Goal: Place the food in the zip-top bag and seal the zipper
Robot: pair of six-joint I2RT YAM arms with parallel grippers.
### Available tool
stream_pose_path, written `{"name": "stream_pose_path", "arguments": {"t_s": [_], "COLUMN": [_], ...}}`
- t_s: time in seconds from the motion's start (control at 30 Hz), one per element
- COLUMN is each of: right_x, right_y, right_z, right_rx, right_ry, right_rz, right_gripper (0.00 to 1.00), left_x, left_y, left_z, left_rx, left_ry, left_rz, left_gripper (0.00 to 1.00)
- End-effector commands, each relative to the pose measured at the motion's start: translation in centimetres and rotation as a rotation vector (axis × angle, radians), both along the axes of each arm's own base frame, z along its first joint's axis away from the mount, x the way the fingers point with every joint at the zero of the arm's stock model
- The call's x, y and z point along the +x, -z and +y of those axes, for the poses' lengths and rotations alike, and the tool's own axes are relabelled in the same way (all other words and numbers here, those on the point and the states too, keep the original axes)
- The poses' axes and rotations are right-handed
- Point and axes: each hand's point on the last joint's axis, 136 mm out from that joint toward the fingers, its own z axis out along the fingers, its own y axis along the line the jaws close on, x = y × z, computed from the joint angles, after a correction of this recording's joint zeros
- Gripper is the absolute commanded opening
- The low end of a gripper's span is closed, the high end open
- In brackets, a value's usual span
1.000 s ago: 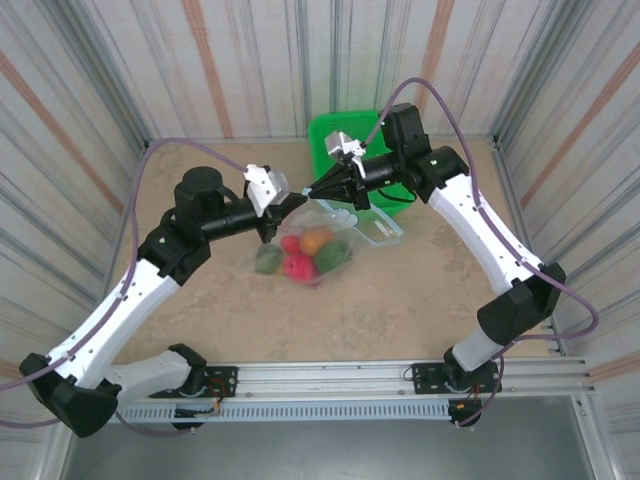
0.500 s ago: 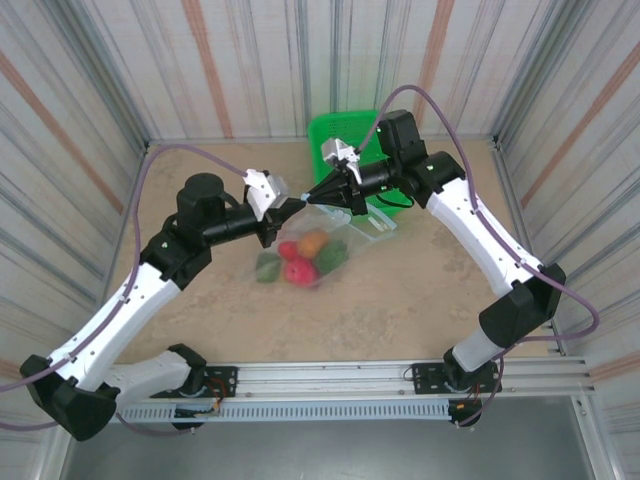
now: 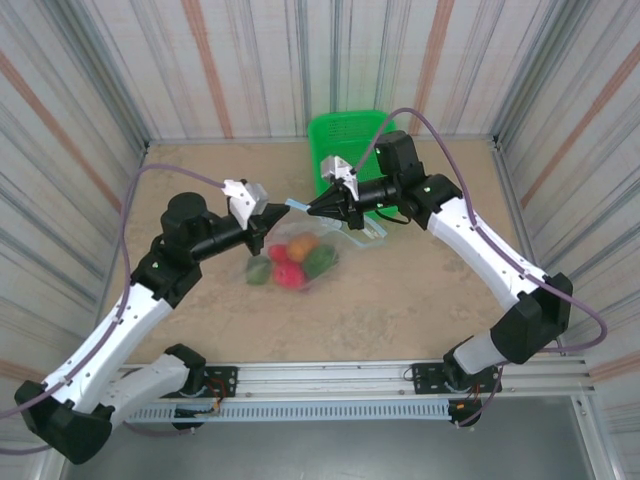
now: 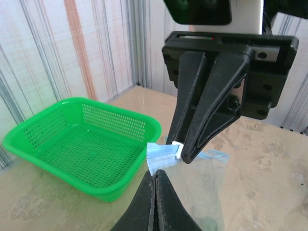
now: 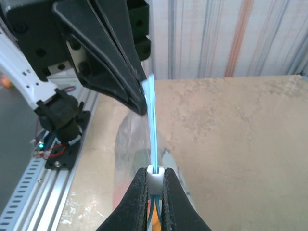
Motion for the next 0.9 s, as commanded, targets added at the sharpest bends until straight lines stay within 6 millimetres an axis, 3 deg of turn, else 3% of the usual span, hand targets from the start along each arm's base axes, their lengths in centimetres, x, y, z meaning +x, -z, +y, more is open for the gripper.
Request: {"name": "stream_pose_path", "arguments": {"t_s": [0.0, 0.17, 0.33, 0.5, 0.87], "right_x": [1.0, 1.0, 1.6, 1.0, 0.4], "right_y": [1.3, 2.7, 4.8, 6.8, 10.8], "right_z": [-1.4, -2.1, -3.1, -4.6, -8.3], "right_rx": [-0.049, -0.071, -0.108, -0.166, -0.253], "right_ry": [0.102, 0.138, 0.238, 0.318, 0.497], "right_rz": [0.016, 0.034, 0.064, 0.077, 0.104], "right_gripper": [0.0, 0.0, 0.0, 0.0, 0.0], "left_x": [-0.1, -0.1, 0.5, 0.7, 0.7], "left_y": [-4.4, -4.3, -4.3, -4.0, -2.6], "left_z": [2.0, 3.1, 5.3, 7.8, 9.9], "left_rx": [-0.117, -0.132, -0.155, -0.181, -0.202], "left_ry": [-0.065, -0.122, -0.256, -0.394, -0.504], "left_rz": [-0.116, -0.126, -0.116, -0.107, -0.079], "left_gripper": [0.0, 0.0, 0.0, 0.0, 0.0]}}
